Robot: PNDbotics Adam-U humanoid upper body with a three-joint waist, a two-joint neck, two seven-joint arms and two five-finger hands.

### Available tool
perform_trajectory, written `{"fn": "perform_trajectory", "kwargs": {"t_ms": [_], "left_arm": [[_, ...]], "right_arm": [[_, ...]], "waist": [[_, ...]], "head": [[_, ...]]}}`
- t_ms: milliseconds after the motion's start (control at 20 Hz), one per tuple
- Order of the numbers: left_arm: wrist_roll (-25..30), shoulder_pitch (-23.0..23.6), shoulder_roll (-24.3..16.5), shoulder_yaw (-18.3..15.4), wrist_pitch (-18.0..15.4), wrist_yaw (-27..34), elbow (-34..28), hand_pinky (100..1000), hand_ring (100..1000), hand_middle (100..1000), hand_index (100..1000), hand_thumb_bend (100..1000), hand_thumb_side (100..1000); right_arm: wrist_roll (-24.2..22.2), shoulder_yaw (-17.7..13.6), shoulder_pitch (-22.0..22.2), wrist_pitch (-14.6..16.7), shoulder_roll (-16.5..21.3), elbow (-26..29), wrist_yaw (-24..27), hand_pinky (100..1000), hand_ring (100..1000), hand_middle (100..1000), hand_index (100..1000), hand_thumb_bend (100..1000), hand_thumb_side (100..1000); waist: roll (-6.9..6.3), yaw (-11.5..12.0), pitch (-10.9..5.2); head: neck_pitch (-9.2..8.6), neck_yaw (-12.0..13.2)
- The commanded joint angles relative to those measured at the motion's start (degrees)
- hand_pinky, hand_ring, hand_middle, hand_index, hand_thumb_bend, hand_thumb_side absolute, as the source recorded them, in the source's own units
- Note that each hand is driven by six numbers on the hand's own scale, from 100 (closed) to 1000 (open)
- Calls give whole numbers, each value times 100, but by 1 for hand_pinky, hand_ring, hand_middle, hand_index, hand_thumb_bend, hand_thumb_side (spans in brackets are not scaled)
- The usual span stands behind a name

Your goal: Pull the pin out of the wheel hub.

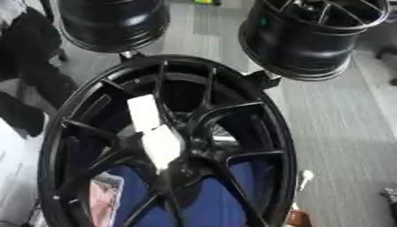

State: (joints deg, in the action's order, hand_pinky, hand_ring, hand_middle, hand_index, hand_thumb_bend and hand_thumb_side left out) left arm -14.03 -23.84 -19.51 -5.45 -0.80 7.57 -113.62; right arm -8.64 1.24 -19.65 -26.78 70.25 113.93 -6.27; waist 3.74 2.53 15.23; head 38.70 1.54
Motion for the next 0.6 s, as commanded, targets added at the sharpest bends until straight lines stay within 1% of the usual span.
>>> {"fn": "perform_trajectory", "kwargs": {"t_ms": [50, 150, 300, 600], "left_arm": [[30, -94, -46, 22, -2, 17, -97, 674, 720, 493, 795, 100, 712], [36, -92, -40, 25, 3, 23, -97, 674, 720, 493, 795, 100, 713], [41, -87, -34, 28, 13, 32, -97, 674, 720, 493, 795, 100, 713], [45, -88, -31, 30, 23, 40, -97, 674, 720, 492, 795, 100, 713]], "right_arm": [[301, 51, -40, 101, 73, 66, 167, 878, 796, 749, 770, 100, 100], [485, 136, -17, 191, 24, 66, 205, 877, 791, 742, 765, 100, 100], [733, 236, 15, 245, -34, 66, 273, 876, 786, 738, 761, 100, 100], [1016, 276, 37, 322, -105, 66, 434, 874, 780, 735, 756, 100, 100]], "waist": [[-28, -10, -91], [-44, -14, -85], [-77, -26, -79], [-128, -65, -70]], "head": [[-72, 18], [-67, 19], [-63, 13], [-63, 40]]}}
